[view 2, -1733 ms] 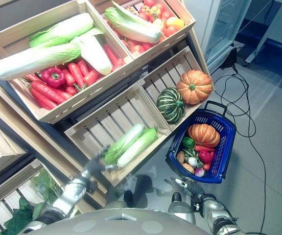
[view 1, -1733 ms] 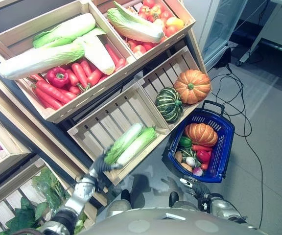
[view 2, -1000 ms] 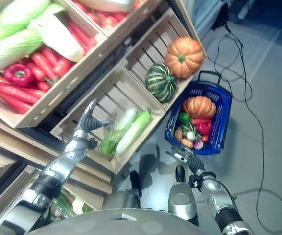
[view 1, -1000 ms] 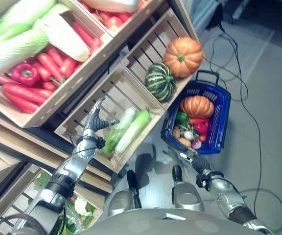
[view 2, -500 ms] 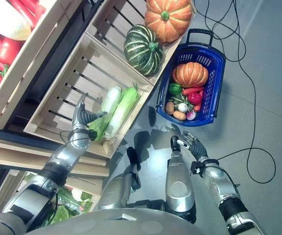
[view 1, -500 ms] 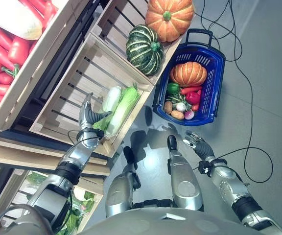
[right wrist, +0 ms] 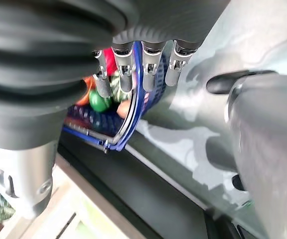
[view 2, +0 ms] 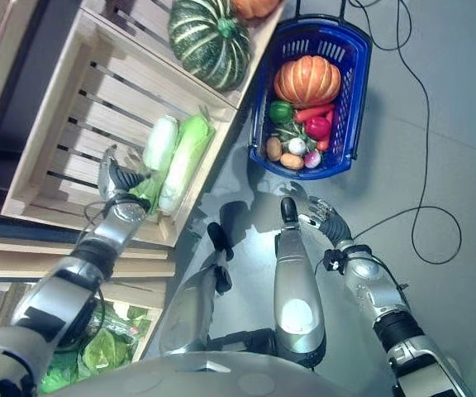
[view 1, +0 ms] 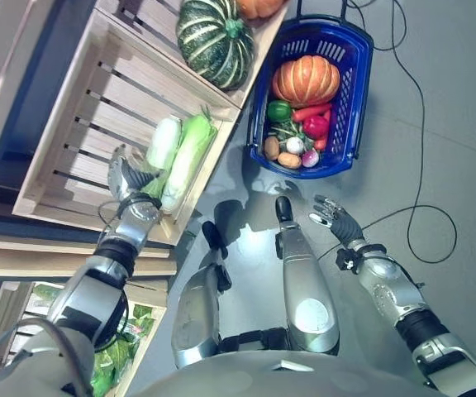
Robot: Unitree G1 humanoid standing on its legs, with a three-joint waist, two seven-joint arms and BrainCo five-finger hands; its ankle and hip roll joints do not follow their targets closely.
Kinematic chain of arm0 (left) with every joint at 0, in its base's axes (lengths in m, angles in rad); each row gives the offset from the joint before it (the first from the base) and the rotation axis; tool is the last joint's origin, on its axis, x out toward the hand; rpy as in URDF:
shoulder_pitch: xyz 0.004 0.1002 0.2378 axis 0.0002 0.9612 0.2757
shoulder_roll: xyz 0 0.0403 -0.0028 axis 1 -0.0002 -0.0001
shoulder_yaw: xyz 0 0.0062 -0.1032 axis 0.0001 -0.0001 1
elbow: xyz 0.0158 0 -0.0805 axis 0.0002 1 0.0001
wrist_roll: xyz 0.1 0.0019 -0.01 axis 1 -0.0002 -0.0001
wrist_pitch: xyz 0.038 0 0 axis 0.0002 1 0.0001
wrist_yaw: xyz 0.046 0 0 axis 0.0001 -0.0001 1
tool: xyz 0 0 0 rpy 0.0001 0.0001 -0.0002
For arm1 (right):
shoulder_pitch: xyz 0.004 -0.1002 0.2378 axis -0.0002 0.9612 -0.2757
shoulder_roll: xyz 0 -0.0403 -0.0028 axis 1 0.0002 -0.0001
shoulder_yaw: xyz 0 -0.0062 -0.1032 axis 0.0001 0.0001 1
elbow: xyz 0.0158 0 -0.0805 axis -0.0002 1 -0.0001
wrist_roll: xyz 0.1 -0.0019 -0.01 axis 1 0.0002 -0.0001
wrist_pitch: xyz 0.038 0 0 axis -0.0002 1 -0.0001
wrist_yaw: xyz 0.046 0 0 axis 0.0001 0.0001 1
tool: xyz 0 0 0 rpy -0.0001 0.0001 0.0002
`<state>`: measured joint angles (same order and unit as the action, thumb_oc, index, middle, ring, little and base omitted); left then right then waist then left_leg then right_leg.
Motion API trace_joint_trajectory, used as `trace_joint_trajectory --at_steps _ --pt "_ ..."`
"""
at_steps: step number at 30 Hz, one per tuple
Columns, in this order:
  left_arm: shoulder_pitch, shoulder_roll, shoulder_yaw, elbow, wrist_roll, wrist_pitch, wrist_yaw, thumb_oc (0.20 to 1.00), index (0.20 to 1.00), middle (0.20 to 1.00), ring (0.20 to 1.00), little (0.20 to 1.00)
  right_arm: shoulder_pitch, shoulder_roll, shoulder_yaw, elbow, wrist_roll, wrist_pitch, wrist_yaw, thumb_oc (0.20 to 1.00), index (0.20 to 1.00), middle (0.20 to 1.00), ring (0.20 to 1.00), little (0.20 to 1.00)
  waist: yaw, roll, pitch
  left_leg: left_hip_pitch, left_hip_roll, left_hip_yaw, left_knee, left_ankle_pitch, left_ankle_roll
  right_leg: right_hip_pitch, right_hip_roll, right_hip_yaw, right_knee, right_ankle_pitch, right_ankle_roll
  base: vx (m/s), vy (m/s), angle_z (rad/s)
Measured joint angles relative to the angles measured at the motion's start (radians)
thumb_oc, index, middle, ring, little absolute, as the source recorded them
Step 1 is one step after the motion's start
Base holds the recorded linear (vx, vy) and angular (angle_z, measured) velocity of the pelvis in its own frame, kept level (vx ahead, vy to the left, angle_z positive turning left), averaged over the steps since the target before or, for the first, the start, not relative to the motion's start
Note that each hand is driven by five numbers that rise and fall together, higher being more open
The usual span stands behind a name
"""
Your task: Pick up fruits and vegetables into the basket
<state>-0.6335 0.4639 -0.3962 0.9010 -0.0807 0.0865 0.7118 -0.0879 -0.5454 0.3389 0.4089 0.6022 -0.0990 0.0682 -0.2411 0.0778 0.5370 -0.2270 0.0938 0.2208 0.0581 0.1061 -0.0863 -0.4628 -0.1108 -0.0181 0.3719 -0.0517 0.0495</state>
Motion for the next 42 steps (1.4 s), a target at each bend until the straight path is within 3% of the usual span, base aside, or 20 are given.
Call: trace_joint_trajectory --at_steps 9,19,30,42 --pt "-0.119 0.066 0.001 0.109 -0.014 0.026 -0.002 1.000 1.000 1.000 1.000 1.000 0.004 -0.028 0.022 -0.044 0.007 0.012 -0.005 1.000 1.000 1.000 1.000 1.000 -0.021 -0.002 0.005 -0.084 0.014 0.014 0.049 -0.012 -0.008 -0.088 0.012 0.014 0.043 -0.004 -0.012 0.00 0.011 -0.05" --pt "-0.208 0.080 0.001 0.221 -0.163 0.067 -0.090 1.000 1.000 1.000 1.000 1.000 0.002 -0.033 0.029 -0.081 0.027 0.023 -0.011 1.000 1.000 1.000 1.000 1.000 -0.042 -0.003 0.005 -0.130 0.013 0.022 0.067 -0.018 -0.010 -0.141 0.012 0.026 0.066 -0.009 -0.019 0.01 0.012 -0.01" --pt "-0.175 0.024 0.007 0.298 -0.343 0.069 -0.231 1.000 1.000 1.000 1.000 1.000 -0.002 -0.031 0.031 -0.088 0.044 0.035 -0.018 1.000 1.000 1.000 1.000 1.000 -0.054 -0.003 0.005 -0.167 0.023 0.021 0.084 -0.024 -0.014 -0.171 0.019 0.026 0.069 -0.008 -0.020 0.00 -0.003 0.00" --pt "-0.133 -0.017 0.040 0.273 -0.352 0.067 -0.185 1.000 1.000 1.000 1.000 1.000 -0.006 -0.022 0.032 -0.088 0.047 0.035 -0.027 1.000 1.000 1.000 1.000 1.000 -0.050 -0.007 0.004 -0.170 0.027 0.016 0.097 -0.030 -0.015 -0.165 0.019 0.018 0.067 -0.009 -0.020 0.00 -0.003 0.01"
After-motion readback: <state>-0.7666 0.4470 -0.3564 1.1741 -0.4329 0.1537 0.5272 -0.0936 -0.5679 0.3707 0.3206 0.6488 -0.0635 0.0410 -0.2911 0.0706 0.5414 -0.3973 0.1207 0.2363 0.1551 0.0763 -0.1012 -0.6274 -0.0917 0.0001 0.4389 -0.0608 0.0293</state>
